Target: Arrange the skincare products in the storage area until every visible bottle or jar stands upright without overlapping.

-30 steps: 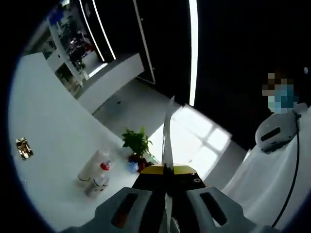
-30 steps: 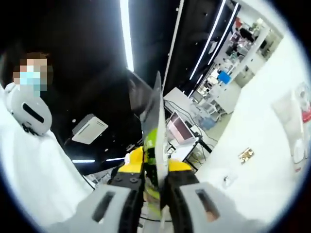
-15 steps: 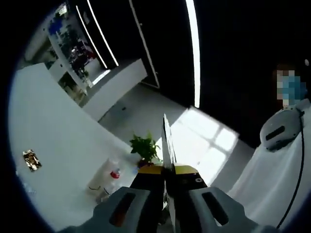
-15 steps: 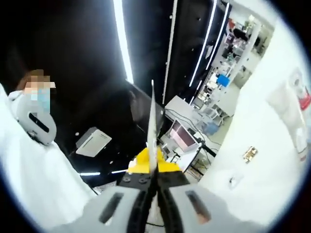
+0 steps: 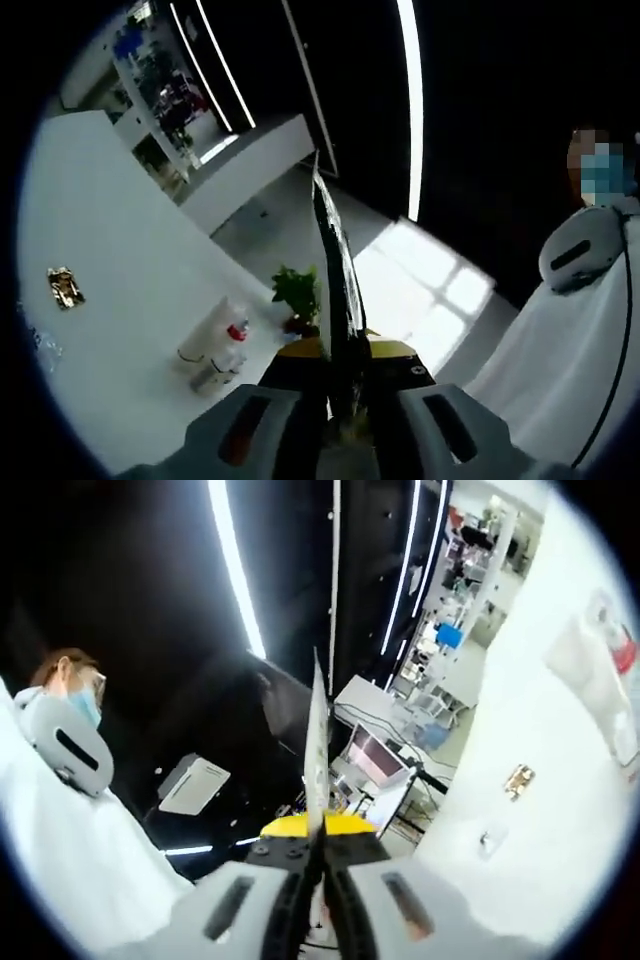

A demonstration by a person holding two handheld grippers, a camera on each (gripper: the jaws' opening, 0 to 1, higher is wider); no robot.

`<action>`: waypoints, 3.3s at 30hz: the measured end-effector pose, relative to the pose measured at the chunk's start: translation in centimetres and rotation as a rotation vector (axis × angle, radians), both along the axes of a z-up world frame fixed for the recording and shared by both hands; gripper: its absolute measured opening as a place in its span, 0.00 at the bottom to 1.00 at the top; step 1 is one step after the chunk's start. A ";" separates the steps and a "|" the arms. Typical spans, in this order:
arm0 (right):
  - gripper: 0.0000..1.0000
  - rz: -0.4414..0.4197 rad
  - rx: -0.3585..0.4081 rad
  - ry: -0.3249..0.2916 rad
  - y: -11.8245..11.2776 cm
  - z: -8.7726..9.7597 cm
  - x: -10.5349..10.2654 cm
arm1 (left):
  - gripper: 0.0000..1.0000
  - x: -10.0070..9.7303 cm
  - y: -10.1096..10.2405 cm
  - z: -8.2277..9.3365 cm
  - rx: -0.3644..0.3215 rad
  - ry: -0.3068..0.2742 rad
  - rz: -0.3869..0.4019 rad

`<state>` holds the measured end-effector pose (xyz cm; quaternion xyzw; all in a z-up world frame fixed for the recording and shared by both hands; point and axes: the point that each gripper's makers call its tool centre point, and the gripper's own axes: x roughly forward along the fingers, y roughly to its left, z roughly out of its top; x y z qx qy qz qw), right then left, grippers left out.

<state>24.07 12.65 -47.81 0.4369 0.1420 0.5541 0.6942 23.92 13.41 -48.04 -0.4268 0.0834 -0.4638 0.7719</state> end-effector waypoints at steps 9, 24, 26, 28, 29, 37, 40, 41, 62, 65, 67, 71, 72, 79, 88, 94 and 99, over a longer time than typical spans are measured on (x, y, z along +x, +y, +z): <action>0.15 -0.066 -0.127 0.025 -0.5 -2.0 1.9 | 0.00 0.3 -0.3 -1.4 -0.015 0.134 -0.054; 0.02 -0.133 -0.057 0.022 -1.4 -0.9 3.3 | 0.00 -1.2 -1.8 -3.8 0.084 0.184 -0.138; 0.01 -0.135 -0.039 0.036 -1.5 -0.8 3.4 | 0.01 -1.0 -1.6 -3.9 0.089 0.157 -0.122; 0.01 -0.146 -0.028 0.044 -1.9 -0.7 3.6 | 0.05 -0.7 -1.4 -4.4 0.104 0.167 -0.100; 0.01 -0.150 -0.029 0.045 -2.1 -0.6 3.7 | 0.07 -0.7 -1.2 -4.9 0.114 0.175 -0.095; 0.01 -0.180 -0.143 0.028 -2.3 -2.0 4.7 | 0.00 -0.7 -0.6 -5.5 0.101 0.226 -0.064; 0.03 -0.190 -0.289 -0.025 -1.9 -3.3 4.8 | 0.00 -1.1 -0.5 -6.0 0.097 0.278 -0.079; 0.03 -0.197 -0.327 -0.047 -1.8 -3.5 4.9 | 0.00 -1.1 -0.3 -6.3 0.099 0.293 -0.073; 0.35 -0.198 -0.646 -0.172 -1.7 -7.9 4.8 | 0.00 0.6 1.1 -7.8 -0.002 0.462 -0.001; 0.35 -0.201 -0.637 -0.173 -1.7 -8.0 4.7 | 0.00 1.3 1.4 -7.7 -0.036 0.475 0.015; 0.36 -0.202 -0.633 -0.169 -1.7 -8.0 4.6 | 0.00 1.7 1.5 -7.9 -0.042 0.482 0.019; 0.47 -0.212 -0.608 -0.136 -2.1 -8.1 4.5 | 0.00 2.4 1.4 -8.2 -0.041 0.500 0.017; 0.49 -0.214 -0.603 -0.128 -2.2 -8.1 4.5 | 0.00 2.5 1.3 -8.3 -0.040 0.504 0.016; 0.55 -0.218 -0.632 -0.128 -2.8 -9.0 4.2 | 0.00 3.6 1.1 -9.3 -0.027 0.529 0.014; 0.66 -0.236 -0.699 -0.120 -4.5 -10.8 3.5 | 0.00 5.3 0.6 -11.6 -0.005 0.581 -0.001; 0.76 -0.249 -0.748 -0.100 -6.0 -12.0 3.4 | 0.00 6.5 -0.1 -13.9 0.015 0.611 -0.009; 0.83 -0.283 -0.789 -0.084 -7.8 -12.8 3.8 | 0.00 7.4 -0.2 -15.4 0.010 0.649 0.001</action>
